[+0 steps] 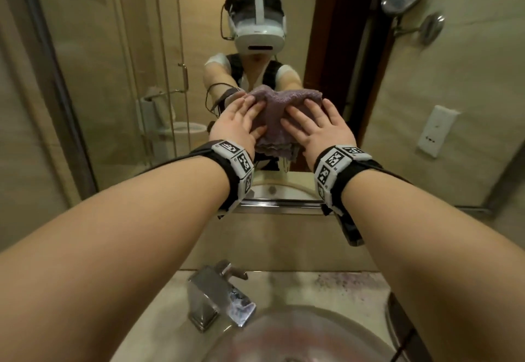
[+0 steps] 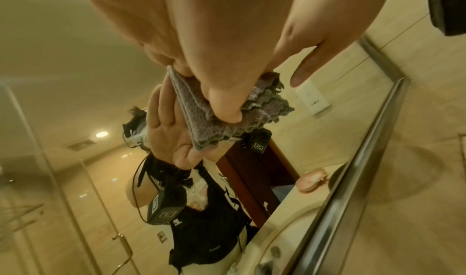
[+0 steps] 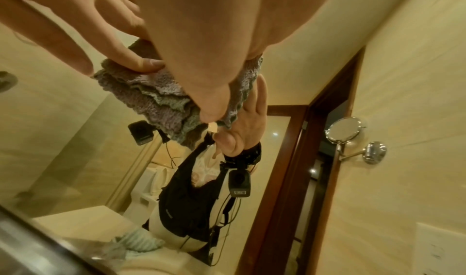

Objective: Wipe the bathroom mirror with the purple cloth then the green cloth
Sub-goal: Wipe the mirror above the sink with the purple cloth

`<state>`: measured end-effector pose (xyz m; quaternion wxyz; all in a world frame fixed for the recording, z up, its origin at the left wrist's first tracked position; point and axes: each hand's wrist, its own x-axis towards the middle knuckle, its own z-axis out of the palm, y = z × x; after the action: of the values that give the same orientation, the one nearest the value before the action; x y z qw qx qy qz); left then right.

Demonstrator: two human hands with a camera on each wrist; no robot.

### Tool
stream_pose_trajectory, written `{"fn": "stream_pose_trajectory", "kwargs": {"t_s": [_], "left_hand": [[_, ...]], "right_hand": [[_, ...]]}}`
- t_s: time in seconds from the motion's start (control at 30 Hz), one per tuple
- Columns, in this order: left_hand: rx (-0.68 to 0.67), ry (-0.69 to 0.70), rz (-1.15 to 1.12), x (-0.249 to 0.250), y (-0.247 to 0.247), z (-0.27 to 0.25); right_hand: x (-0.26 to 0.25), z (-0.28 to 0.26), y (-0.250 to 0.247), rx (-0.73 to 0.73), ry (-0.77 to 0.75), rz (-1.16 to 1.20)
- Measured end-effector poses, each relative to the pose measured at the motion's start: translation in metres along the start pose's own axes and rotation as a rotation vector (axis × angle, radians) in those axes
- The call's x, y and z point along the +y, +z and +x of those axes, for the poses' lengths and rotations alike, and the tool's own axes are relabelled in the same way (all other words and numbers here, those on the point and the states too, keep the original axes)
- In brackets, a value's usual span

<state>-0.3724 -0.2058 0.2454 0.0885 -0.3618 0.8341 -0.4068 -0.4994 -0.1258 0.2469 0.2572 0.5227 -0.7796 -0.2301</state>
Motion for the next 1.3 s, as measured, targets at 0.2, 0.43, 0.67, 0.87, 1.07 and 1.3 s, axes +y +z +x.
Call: {"fn": "stream_pose_trajectory", "kwargs": {"t_s": [0.2, 0.43, 0.67, 0.87, 1.07, 1.3], "left_hand": [[0.040, 0.050, -0.017, 0.039, -0.056, 0.019], [0.002, 0.007, -0.009, 0.058, -0.084, 0.024], [0.029, 0.025, 0.023, 0.042, -0.073, 0.021], [0.018, -0.009, 0.033, 0.017, -0.050, 0.014], [0.001, -0.071, -0.006, -0.027, -0.005, -0.009], [-0.044, -0.128, -0.004, -0.091, 0.058, -0.033]], "right_hand": [[0.060, -0.023, 0.028, -0.094, 0.045, -0.043], [0.086, -0.020, 0.046, -0.062, 0.020, -0.039], [0.085, -0.015, 0.032, -0.002, -0.049, -0.106], [0.052, -0.003, 0.015, 0.030, -0.040, -0.037], [-0.002, 0.023, -0.020, 0.112, -0.093, 0.006], [-0.077, 0.052, -0.075, 0.174, -0.147, 0.052]]}}
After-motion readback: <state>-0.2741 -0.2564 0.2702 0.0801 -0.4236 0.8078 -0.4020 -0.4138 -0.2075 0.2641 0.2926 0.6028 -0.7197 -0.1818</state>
